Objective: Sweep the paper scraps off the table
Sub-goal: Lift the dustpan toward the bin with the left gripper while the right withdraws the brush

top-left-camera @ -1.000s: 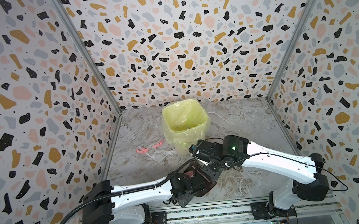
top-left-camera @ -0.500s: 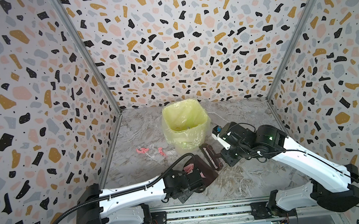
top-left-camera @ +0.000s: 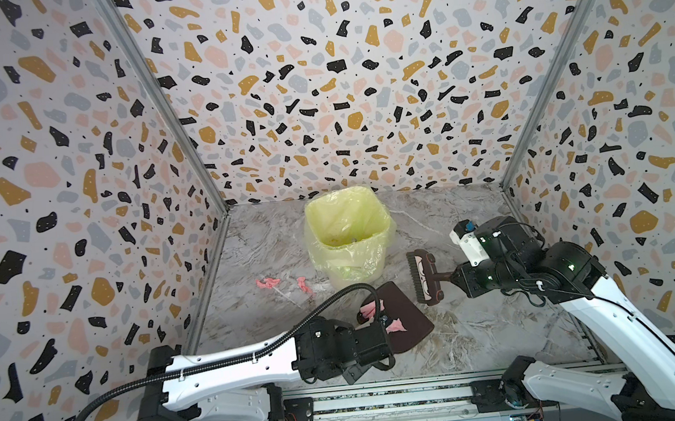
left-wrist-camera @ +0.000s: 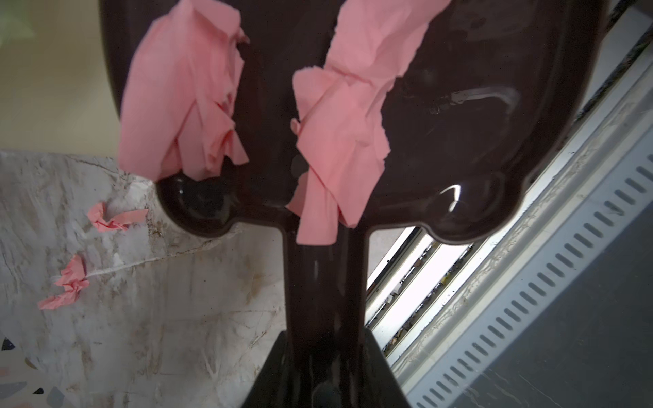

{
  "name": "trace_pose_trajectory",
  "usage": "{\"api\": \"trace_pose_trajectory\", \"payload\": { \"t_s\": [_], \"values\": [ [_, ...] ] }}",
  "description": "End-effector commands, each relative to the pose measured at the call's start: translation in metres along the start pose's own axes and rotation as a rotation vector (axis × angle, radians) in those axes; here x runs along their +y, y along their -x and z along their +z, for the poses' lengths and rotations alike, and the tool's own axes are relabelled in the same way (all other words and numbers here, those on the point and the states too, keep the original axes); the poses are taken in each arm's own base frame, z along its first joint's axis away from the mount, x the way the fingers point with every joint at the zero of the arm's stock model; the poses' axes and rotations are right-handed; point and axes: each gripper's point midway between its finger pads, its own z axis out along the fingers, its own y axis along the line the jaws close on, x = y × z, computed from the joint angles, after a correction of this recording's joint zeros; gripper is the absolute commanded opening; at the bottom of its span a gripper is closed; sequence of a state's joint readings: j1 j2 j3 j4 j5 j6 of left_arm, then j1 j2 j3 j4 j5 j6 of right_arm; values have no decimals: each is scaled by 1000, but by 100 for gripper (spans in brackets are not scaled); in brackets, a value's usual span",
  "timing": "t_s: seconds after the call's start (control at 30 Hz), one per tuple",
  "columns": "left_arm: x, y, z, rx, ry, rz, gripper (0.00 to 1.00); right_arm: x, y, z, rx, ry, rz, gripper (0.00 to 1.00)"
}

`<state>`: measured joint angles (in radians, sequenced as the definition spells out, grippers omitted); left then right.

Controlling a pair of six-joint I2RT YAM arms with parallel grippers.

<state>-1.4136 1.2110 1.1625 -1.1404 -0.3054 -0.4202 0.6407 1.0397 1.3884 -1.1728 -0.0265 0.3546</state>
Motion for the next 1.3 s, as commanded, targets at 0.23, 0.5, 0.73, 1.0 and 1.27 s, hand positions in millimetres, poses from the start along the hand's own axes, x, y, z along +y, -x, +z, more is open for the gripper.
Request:
{"api": "trace_pose_trajectory", "payload": {
  "t_s": [0.23, 0.5, 0.73, 1.0, 1.27],
  "values": [
    [15, 25, -56, -66, 33, -73, 0, -14, 1, -6, -69, 31, 25, 0],
    [25, 52, -89, -165, 29, -132, 0, -23, 2, -2, -75, 34, 38, 0],
    [67, 66, -110, -238, 63, -265, 0, -30, 3, -3, -80, 37, 46, 0],
    [123, 65, -118, -248, 164, -356, 0, -35, 5, -5, -81, 39, 53, 0],
    [174, 55, -113, -194, 286, -407, 0, -40, 4, -4, -71, 41, 59, 0]
  ]
}}
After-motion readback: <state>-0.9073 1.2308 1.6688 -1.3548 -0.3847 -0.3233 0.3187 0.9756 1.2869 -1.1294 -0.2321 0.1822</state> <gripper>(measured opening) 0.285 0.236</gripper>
